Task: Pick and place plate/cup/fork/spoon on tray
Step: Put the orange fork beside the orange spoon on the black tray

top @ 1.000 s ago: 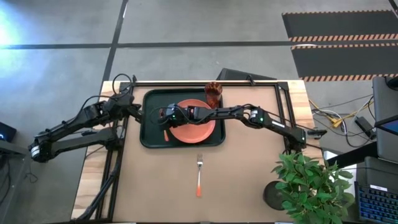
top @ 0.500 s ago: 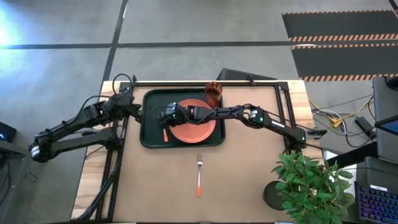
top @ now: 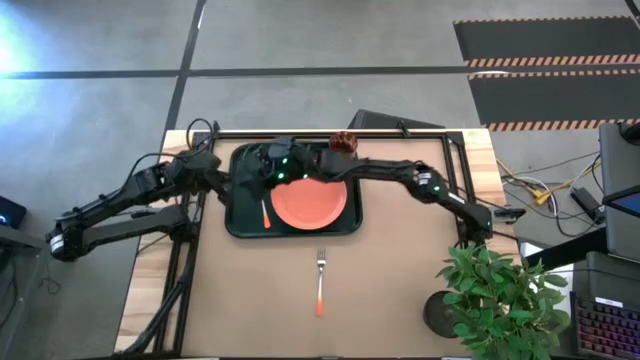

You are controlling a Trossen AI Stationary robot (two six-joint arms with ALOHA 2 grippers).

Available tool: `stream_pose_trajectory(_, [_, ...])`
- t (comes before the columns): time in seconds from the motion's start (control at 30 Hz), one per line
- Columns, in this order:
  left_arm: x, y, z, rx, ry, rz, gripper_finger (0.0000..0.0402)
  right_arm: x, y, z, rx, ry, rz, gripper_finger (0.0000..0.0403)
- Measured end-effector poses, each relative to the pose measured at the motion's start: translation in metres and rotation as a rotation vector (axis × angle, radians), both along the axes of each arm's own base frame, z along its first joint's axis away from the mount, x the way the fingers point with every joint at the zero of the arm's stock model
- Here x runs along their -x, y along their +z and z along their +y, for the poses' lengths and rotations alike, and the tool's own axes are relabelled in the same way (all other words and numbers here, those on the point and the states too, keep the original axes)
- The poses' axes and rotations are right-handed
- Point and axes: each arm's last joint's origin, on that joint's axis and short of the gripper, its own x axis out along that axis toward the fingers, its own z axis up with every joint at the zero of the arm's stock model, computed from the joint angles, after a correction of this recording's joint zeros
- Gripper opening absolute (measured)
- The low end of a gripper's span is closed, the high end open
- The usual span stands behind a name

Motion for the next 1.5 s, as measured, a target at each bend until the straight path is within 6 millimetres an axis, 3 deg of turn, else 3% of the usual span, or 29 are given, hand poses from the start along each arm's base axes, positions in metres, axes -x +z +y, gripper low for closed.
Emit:
stream_pose_trajectory(0.1, [-0.003,0.002,-0.006,0.032,-0.183,-0.053,0.0,0.025,0.04,0.007,0.115,-0.034,0.031,0.0066])
stream_pose_trajectory(0.33, [-0.01,0.002,-0.019,0.048,-0.332,-0.05,0.0,0.09,0.126,0.028,0.339,-0.184,0.044,0.0066])
stream_pose_trajectory(0.5, [-0.021,0.003,-0.038,0.137,-0.46,-0.057,0.0,0.131,0.172,0.04,0.408,-0.231,-0.026,0.0066])
stream_pose_trajectory(0.67, [-0.039,0.009,-0.062,0.127,-0.532,-0.013,0.0,0.152,0.19,0.045,0.426,-0.22,-0.047,0.0066])
stream_pose_trajectory(0.8, [-0.062,0.015,-0.086,0.115,-0.567,-0.013,0.0,0.16,0.194,0.045,0.431,-0.218,-0.026,0.0066])
stream_pose_trajectory(1.0, [-0.094,0.007,-0.119,0.185,-0.357,0.016,0.0,0.17,0.194,0.042,0.498,-0.189,0.034,0.0066])
stream_pose_trajectory(1.2, [-0.134,0.003,-0.16,0.247,-0.086,-0.105,0.0,0.189,0.199,0.044,0.593,-0.113,0.091,0.0066])
stream_pose_trajectory(1.5, [-0.214,-0.022,-0.205,0.306,0.067,-0.067,0.0,0.243,0.231,0.053,0.575,-0.009,0.015,0.0066])
